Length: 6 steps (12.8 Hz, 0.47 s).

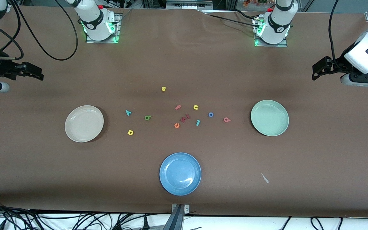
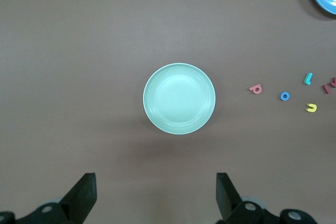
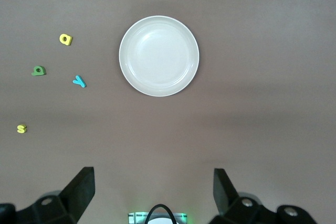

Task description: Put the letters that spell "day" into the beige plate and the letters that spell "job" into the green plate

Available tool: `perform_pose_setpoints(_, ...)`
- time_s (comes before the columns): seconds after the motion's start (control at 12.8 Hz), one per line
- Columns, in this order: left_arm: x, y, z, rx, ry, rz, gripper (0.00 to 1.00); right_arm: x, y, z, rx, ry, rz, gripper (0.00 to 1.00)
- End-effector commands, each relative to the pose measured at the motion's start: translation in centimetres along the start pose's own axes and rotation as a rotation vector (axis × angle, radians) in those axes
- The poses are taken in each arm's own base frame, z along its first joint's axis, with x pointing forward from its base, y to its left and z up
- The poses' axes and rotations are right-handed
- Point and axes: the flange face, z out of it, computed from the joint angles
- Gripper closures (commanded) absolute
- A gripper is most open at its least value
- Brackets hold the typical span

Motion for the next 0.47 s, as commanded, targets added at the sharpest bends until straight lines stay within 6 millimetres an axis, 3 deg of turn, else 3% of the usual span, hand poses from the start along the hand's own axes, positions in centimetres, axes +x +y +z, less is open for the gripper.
perform_pose_setpoints(0.0,-0.42,0.22,-0.73,-0.007,-0.001,0.013,0.00,-0.01,0.14,-0.38,-0.014,-0.002,0.002,0.00)
perform_pose_setpoints(0.39,-0.42,0.22,-0.73,-0.007,-0.001,0.013,0.00,0.05,-0.17,-0.23,-0.010,-0.005,-0.002,0.00)
